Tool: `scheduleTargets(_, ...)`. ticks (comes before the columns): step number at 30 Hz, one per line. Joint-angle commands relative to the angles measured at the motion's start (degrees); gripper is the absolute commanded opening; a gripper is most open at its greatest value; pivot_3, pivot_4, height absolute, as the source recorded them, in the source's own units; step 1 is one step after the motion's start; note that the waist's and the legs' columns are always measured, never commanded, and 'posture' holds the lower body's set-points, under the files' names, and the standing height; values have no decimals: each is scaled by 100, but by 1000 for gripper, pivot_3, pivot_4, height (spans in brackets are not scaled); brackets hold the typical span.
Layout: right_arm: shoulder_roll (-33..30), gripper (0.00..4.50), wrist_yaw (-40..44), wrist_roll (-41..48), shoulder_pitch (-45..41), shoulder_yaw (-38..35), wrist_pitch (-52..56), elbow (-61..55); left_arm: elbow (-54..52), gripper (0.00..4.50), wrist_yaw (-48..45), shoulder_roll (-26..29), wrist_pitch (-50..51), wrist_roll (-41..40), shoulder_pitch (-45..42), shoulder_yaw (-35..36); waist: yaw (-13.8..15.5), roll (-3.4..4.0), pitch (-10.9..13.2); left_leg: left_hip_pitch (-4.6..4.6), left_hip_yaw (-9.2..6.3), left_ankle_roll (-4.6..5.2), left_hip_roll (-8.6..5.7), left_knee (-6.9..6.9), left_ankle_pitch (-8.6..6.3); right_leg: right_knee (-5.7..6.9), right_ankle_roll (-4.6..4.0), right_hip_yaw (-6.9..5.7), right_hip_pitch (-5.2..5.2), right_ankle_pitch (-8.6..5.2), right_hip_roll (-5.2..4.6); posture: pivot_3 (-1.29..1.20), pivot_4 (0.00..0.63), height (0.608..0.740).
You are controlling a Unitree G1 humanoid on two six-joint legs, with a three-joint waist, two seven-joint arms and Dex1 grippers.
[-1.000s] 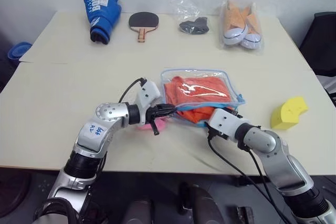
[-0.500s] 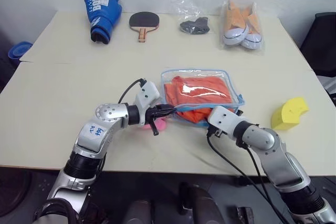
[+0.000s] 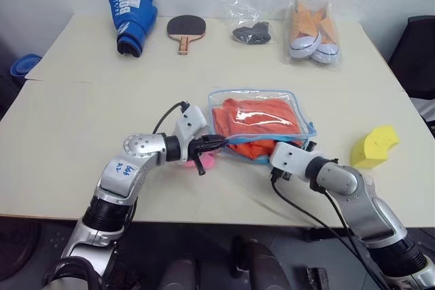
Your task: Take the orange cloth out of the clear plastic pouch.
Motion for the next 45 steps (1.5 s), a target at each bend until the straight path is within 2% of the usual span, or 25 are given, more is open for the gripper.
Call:
scheduleTargets(1, -88, 1878, 72, -102, -45, -15, -181, 14, -86, 0, 9, 9, -126, -3, -101, 76, 0, 0, 0, 0, 0, 0, 0, 0, 0, 0, 0, 0, 0, 0, 0, 0, 150, 740)
scheduleTargets(12, -46, 1878, 322, -832, -860, 611, -580, 1147, -137, 0, 19, -31, -145, 1, -75, 44, -7, 0, 0, 5, 1, 0, 0, 1, 0, 0, 0, 1, 2, 0, 0, 0, 150, 740)
scheduleTargets(17, 406, 1878, 279, -906, -1336, 710, -416, 1737, -112, 0, 28, -76, -181, 15, -89, 28, -34, -2, -2, 7, 1, -1, 1, 2, 1, 2, -1, 1, 5, 0, -1, 0, 150, 740)
scheduleTargets(22, 510, 1878, 477, -804, -1094, 604, -178, 1340, -53, 0, 33, -77, -233, 41, -109, 55, -56, -2, -4, 7, 0, -2, 2, 2, 2, 6, -1, 0, 5, 0, -3, 0, 150, 740)
scheduleTargets(32, -31, 1878, 1132, -489, -275, 33, 84, -287, 75, 0, 49, -97, -336, 76, -113, 55, -20, -2, -4, 1, -6, -2, 1, 1, 2, 1, -1, -6, 3, 0, -3, 0, 150, 740)
scheduleTargets(35, -52, 1878, 1104, -533, -162, 74, 71, -317, 125, 0, 40, -116, -366, 82, -147, 41, -12, -1, -4, 1, -6, -2, 0, 1, 2, -1, -1, -7, 3, 0, -2, 0, 150, 740)
scheduleTargets(41, 402, 1878, 584, -680, -517, 99, 198, 271, 157, 0, 36, -165, -359, 77, -239, 23, -28, -2, -4, 2, -4, -2, -1, 2, 2, 1, -1, -4, 3, 0, -2, 0, 150, 740)
scheduleTargets(45, 347, 1878, 679, -619, -589, -36, 335, 37, 140, 0, 28, -144, -342, 73, -234, 49, -38, -1, -4, 3, -5, -2, 0, 0, 2, 4, -2, -4, 2, -1, -2, 0, 150, 740)
